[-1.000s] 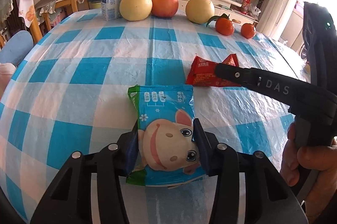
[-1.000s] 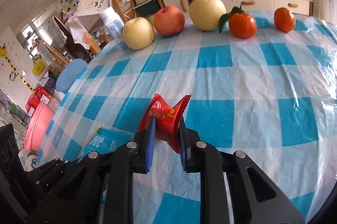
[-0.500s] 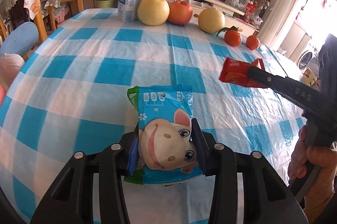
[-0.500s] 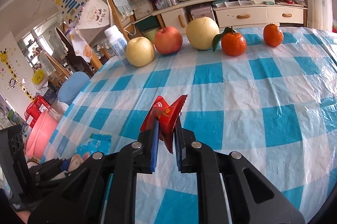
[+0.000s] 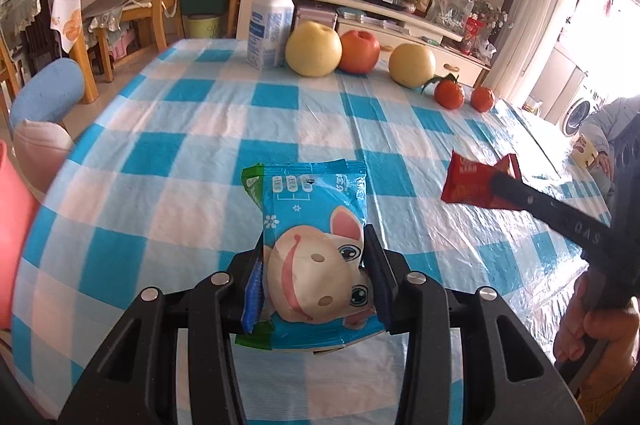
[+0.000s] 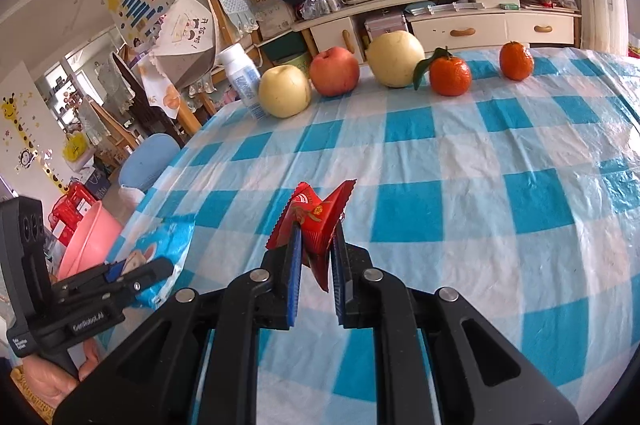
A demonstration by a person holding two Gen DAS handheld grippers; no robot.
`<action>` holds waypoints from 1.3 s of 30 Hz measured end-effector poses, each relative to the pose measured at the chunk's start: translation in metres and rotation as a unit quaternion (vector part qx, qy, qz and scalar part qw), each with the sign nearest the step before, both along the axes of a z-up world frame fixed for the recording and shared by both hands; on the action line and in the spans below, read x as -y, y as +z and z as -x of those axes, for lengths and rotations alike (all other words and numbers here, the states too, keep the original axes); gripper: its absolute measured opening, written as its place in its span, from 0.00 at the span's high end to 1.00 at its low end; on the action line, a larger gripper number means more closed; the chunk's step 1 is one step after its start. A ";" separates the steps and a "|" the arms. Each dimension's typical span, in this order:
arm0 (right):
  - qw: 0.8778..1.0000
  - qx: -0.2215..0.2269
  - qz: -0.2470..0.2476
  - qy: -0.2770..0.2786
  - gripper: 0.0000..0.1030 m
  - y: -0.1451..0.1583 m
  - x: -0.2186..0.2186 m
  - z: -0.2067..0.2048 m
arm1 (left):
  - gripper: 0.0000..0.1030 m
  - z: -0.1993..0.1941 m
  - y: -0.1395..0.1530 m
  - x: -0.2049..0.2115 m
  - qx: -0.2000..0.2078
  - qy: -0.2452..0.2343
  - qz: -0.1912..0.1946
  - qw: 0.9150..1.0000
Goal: Collect trash
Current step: 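Carry the cow-print bag and red wrapper to the pink bucket while both tools release them inside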
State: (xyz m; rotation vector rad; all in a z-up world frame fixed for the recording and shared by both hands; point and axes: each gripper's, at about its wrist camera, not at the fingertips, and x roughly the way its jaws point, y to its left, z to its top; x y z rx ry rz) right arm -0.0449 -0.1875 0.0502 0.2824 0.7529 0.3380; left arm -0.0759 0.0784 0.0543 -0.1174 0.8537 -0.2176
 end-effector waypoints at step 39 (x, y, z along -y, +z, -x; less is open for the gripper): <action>0.981 0.066 0.071 0.170 0.86 0.077 -0.250 0.023 | 0.57 0.017 0.058 -0.216 0.080 0.217 -0.059 0.971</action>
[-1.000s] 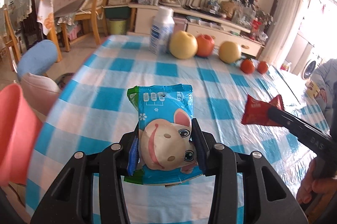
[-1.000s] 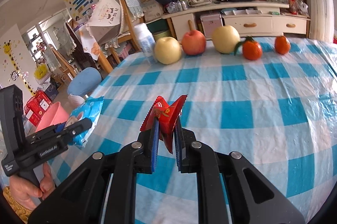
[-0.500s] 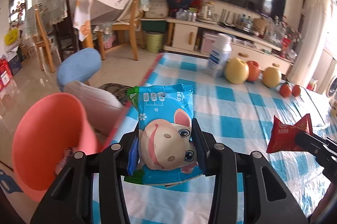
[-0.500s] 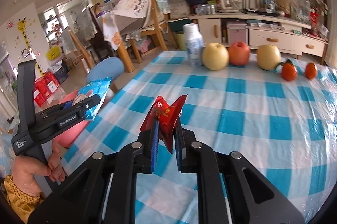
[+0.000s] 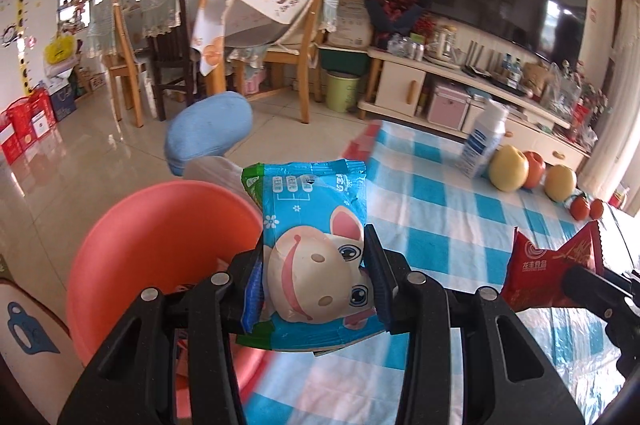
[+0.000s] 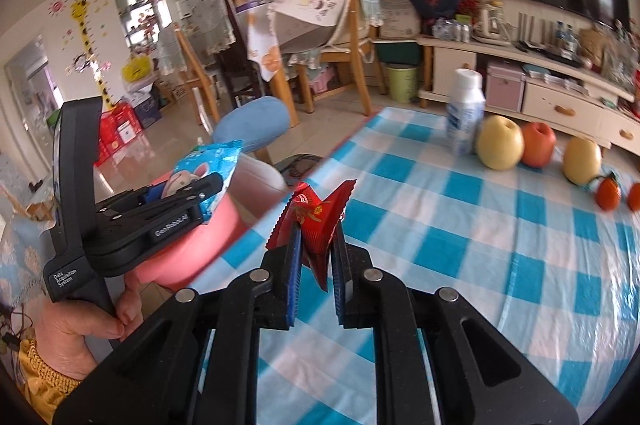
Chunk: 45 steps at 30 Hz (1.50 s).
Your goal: Collect trash
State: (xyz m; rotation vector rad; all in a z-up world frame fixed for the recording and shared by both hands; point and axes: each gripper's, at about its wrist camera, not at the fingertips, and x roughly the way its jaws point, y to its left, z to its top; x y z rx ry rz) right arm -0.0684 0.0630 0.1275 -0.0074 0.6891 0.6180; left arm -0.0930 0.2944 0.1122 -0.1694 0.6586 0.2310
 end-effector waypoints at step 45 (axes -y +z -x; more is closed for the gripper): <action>0.994 -0.005 0.035 -0.107 0.20 -0.033 0.009 0.030 | 0.06 0.008 0.015 -0.006 0.114 -0.028 0.060 0.991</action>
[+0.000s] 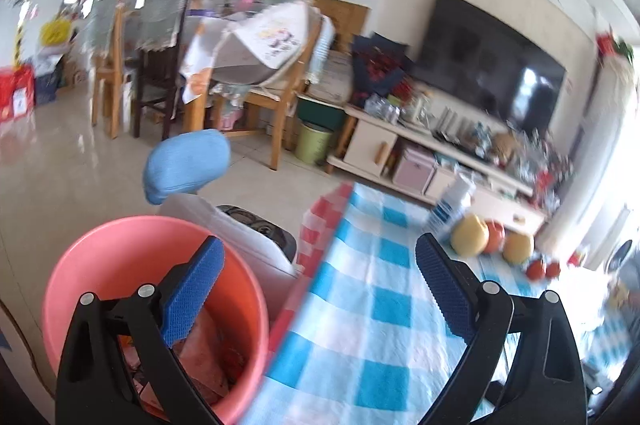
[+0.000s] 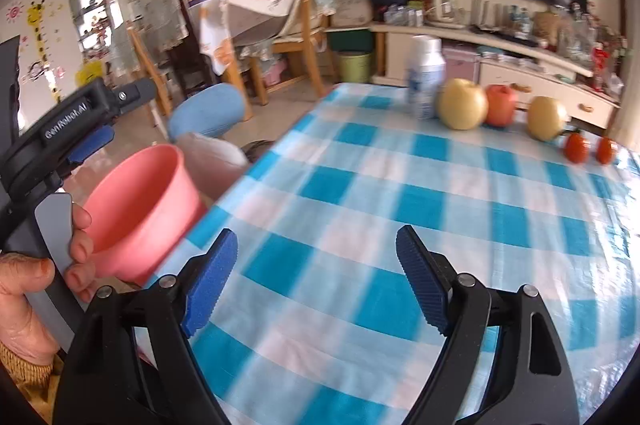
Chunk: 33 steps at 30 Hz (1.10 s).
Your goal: Collect trash
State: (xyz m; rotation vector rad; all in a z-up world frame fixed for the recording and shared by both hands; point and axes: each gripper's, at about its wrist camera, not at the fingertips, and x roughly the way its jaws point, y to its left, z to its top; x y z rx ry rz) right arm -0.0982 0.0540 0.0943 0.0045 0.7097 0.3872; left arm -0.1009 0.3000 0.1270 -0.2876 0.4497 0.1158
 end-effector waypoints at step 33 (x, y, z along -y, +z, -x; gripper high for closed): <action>0.967 0.167 0.070 -0.180 0.11 0.047 0.191 0.084 | 0.05 0.069 0.022 0.214 0.013 -0.126 -0.089 0.988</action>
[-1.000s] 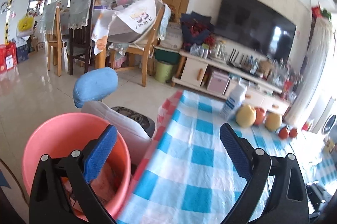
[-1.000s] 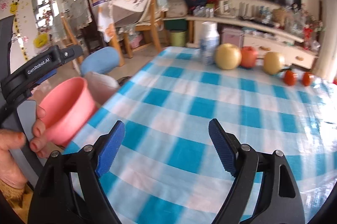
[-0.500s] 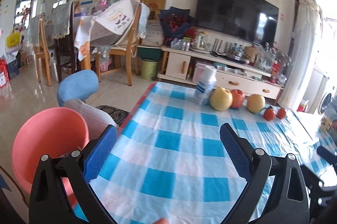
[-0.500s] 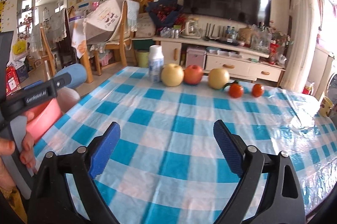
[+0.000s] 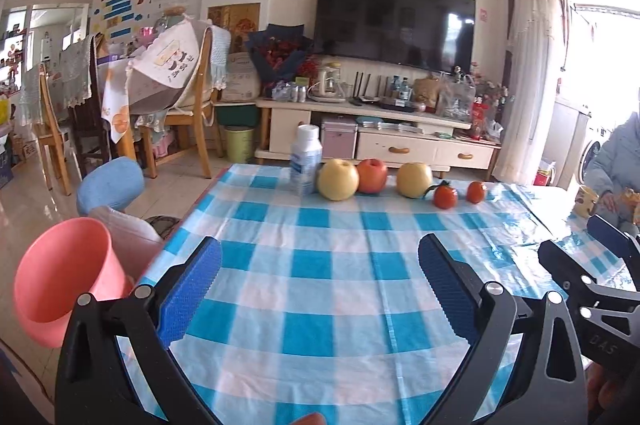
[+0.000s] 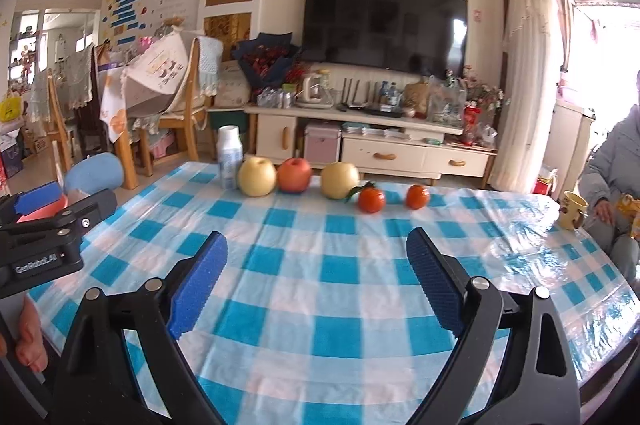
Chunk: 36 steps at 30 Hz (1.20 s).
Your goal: Collect trash
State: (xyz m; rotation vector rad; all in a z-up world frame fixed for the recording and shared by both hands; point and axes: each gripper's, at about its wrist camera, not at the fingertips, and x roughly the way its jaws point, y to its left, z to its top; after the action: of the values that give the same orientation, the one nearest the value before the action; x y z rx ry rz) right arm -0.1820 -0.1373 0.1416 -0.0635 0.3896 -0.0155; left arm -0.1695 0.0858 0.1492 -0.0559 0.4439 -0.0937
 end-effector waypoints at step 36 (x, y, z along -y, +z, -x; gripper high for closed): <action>0.998 0.036 -0.030 -0.029 0.11 0.014 0.053 0.026 | 0.05 0.034 0.039 0.073 0.061 0.015 -0.073 0.995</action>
State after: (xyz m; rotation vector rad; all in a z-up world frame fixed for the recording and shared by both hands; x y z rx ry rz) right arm -0.2077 -0.1899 0.1554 0.0082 0.3198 -0.0627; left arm -0.2032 0.0130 0.1881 0.0868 0.3263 -0.0349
